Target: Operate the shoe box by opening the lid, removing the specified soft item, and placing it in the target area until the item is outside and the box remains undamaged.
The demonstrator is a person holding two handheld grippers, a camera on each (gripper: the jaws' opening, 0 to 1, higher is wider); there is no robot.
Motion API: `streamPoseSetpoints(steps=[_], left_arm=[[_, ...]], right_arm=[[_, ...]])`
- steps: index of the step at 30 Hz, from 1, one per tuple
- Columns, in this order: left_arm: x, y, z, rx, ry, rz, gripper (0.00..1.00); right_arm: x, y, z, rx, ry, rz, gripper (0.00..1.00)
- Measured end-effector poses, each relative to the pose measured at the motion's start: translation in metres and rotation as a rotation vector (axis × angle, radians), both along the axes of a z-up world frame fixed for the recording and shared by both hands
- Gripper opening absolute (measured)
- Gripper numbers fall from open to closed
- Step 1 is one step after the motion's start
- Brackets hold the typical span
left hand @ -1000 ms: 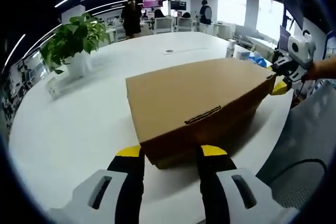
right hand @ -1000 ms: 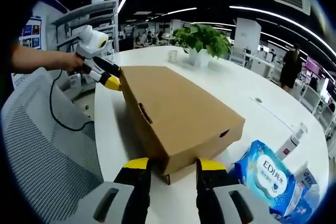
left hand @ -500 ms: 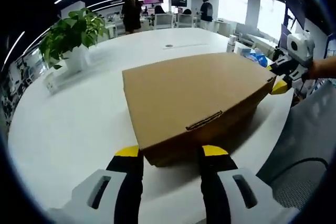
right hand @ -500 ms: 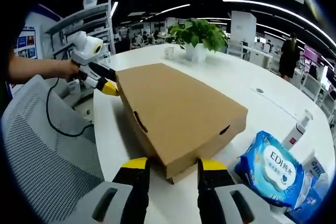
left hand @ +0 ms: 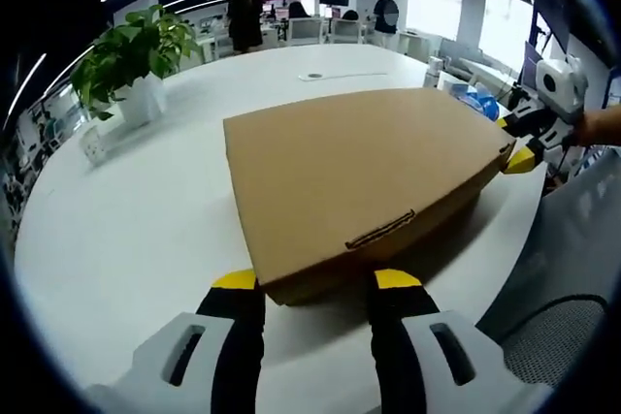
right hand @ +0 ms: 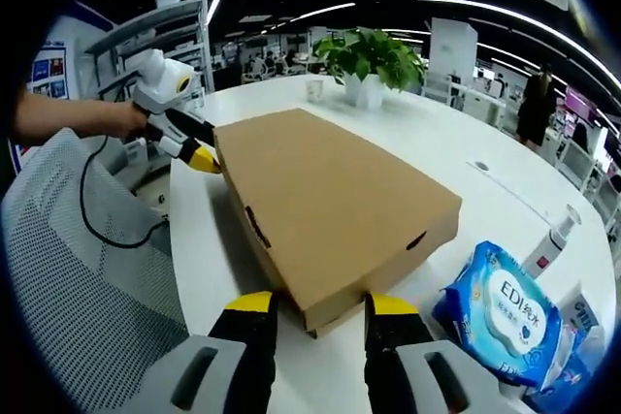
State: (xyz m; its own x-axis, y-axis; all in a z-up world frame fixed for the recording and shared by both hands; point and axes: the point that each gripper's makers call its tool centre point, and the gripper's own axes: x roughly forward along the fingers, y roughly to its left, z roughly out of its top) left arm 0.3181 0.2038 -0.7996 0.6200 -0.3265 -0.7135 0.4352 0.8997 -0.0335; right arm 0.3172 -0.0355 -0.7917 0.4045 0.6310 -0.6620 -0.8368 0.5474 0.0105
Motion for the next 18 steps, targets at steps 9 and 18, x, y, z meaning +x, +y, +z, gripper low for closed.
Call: streamPoseSetpoints(steps=[9,18], left_arm=[[0.002,-0.001,-0.003,0.001,0.014,0.012,0.41],[0.01,-0.003,-0.003,-0.009,0.024,0.02,0.41]], right_arm=[[0.006,-0.001,-0.003,-0.023,-0.008,0.003,0.32],[0.016,-0.003,-0.003,-0.03,-0.005,0.012,0.32]])
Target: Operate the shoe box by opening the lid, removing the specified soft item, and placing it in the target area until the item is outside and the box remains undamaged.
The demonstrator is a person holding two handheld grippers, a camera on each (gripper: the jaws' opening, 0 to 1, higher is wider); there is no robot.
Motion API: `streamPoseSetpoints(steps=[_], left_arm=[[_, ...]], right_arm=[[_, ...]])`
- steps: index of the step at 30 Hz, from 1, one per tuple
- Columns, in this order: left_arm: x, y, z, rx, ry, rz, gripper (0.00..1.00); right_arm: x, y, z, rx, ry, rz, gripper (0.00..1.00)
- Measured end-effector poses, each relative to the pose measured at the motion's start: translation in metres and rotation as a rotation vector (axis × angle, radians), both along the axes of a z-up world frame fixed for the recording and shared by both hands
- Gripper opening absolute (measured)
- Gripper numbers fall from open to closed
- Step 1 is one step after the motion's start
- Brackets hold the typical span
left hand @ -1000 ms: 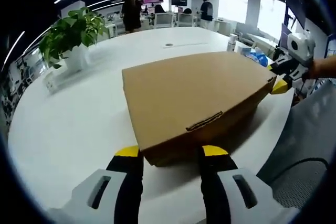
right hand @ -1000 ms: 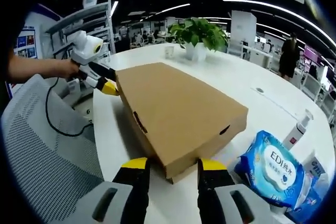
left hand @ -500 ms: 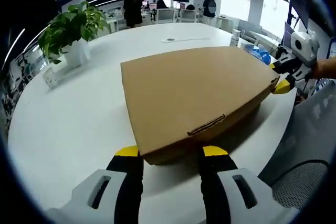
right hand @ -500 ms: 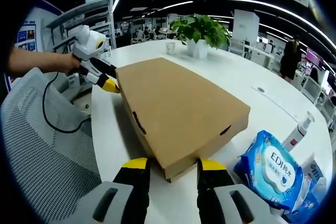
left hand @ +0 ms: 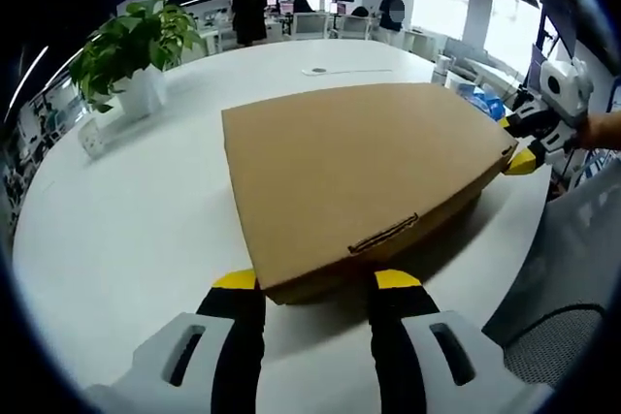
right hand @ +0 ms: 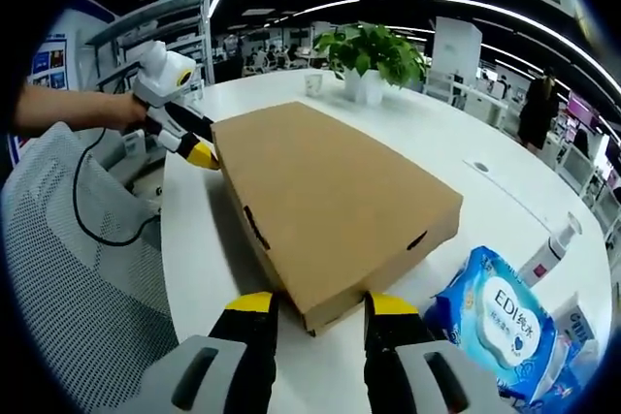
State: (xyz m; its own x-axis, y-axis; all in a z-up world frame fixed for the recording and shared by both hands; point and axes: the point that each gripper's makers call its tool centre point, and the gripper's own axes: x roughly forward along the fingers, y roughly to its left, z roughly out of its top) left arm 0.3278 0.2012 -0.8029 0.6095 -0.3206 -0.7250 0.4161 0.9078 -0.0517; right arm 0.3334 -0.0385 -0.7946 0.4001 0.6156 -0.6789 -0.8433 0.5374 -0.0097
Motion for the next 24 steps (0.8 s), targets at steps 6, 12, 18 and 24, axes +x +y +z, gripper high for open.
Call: streamPoseSetpoints(steps=[6,12,18,24], left_arm=[[0.007,-0.002,0.0,-0.006,0.007,0.008,0.41],[0.016,-0.004,0.0,-0.012,0.012,0.013,0.41],[0.025,-0.006,0.0,-0.015,0.017,0.016,0.41],[0.037,-0.008,0.0,-0.016,0.026,0.015,0.4]], right_arm=[[0.011,-0.002,-0.001,-0.007,0.0,0.004,0.32],[0.022,-0.004,-0.001,-0.01,0.0,0.009,0.32],[0.033,-0.006,-0.001,-0.019,-0.001,0.012,0.32],[0.046,-0.008,-0.001,-0.025,0.0,0.013,0.32]])
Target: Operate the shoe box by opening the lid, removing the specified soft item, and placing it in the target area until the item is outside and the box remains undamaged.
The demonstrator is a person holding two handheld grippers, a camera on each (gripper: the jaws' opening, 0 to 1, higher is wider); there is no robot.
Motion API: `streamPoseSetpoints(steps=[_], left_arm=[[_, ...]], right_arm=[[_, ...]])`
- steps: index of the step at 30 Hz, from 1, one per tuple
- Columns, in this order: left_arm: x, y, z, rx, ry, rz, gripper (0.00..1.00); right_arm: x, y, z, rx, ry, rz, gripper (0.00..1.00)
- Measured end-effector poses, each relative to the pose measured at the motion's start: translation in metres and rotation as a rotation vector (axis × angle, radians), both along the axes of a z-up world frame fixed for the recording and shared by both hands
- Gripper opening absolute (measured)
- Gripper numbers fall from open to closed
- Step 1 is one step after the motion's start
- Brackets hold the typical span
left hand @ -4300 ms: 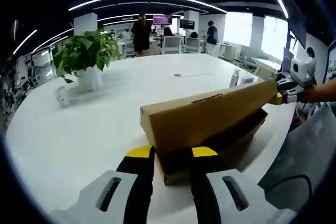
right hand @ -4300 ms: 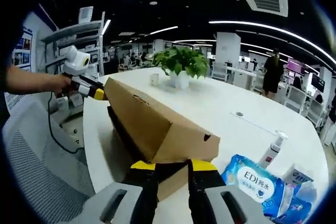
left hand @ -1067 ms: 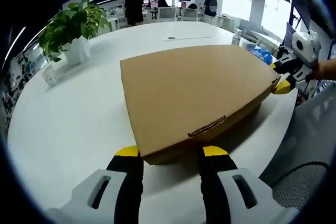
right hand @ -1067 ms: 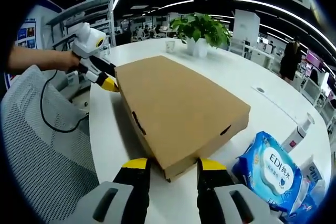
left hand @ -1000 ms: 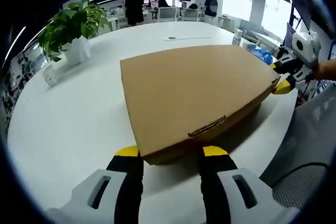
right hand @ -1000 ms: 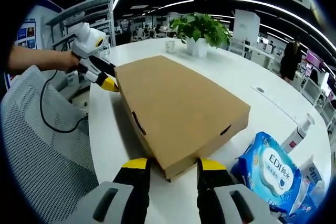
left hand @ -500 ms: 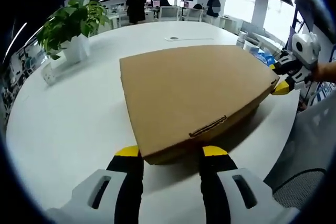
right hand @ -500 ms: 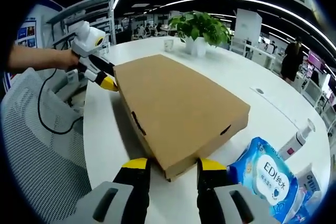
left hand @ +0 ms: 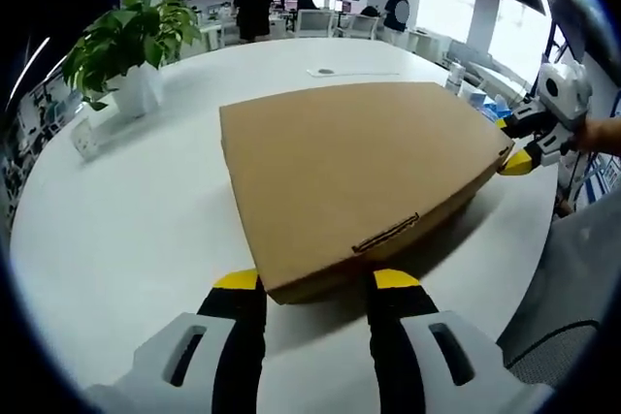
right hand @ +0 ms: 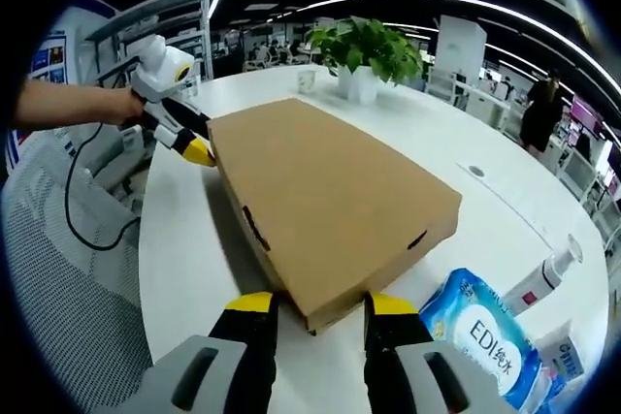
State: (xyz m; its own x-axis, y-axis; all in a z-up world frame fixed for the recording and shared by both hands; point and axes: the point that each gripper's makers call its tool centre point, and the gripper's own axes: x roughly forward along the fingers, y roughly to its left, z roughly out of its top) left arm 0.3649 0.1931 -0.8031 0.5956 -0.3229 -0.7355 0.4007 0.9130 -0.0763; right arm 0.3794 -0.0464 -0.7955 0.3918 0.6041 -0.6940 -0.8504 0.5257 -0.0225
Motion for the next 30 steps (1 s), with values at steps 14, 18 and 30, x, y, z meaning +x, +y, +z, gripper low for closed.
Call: streamPoseSetpoints(steps=[14,18,30], left_arm=[[0.024,-0.004,0.001,0.002,0.006,-0.011,0.39],[0.03,-0.006,0.001,-0.004,0.008,-0.012,0.39],[0.048,-0.008,0.001,-0.004,0.024,-0.026,0.39]], right_arm=[[0.025,-0.005,0.0,-0.018,0.0,-0.008,0.32],[0.033,-0.007,-0.001,-0.031,-0.003,-0.011,0.32],[0.047,-0.009,-0.002,-0.039,0.0,-0.025,0.32]])
